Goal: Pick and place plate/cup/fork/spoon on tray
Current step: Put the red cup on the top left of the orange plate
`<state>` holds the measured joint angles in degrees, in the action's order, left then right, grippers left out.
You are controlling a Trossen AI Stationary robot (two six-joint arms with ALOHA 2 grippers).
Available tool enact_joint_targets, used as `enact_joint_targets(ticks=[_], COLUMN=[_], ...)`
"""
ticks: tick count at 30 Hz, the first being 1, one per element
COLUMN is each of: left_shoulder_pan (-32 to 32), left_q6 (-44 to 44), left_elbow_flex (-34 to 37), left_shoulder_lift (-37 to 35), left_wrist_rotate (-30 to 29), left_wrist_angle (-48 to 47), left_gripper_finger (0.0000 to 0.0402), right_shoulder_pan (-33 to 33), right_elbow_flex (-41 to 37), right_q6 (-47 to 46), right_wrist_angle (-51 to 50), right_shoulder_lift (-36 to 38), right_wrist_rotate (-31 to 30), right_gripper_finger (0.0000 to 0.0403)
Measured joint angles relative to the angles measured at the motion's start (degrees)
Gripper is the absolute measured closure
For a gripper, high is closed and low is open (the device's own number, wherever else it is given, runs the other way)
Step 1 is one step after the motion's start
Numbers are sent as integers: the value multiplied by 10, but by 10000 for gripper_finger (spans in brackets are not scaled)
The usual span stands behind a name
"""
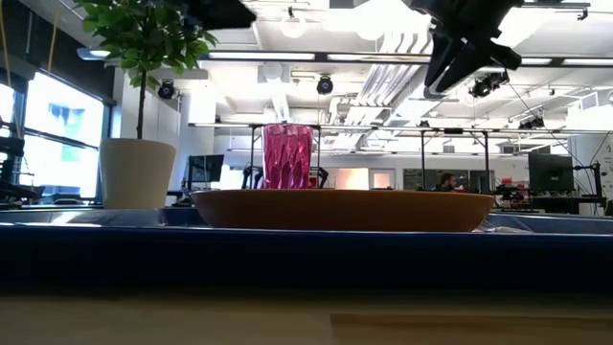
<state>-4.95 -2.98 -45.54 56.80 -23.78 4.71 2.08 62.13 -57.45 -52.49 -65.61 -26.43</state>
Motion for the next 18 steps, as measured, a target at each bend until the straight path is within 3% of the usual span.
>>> enact_joint_targets(ticks=[4,7,12,18], left_shoulder_pan=[-2,-11,-35,-75], left_q6=[-3,12,36,158], left_elbow_flex=[-1,-24,-81,-147], left_shoulder_lift=[41,68,108,153], left_wrist_rotate=[-27,-55,-53,-54], left_wrist_angle=[76,59,-33,-163], left_gripper_finger=[287,286,278,242], right_shoulder_pan=[9,13,13,13], right_elbow_flex=[0,0,0,0], right_q6=[26,43,57,56], right_wrist_angle=[0,0,-1,-2], right_shoulder_lift=[10,12,12,12], right_wrist_rotate=[0,5,13,22], right_gripper_finger=[304,304,304,304])
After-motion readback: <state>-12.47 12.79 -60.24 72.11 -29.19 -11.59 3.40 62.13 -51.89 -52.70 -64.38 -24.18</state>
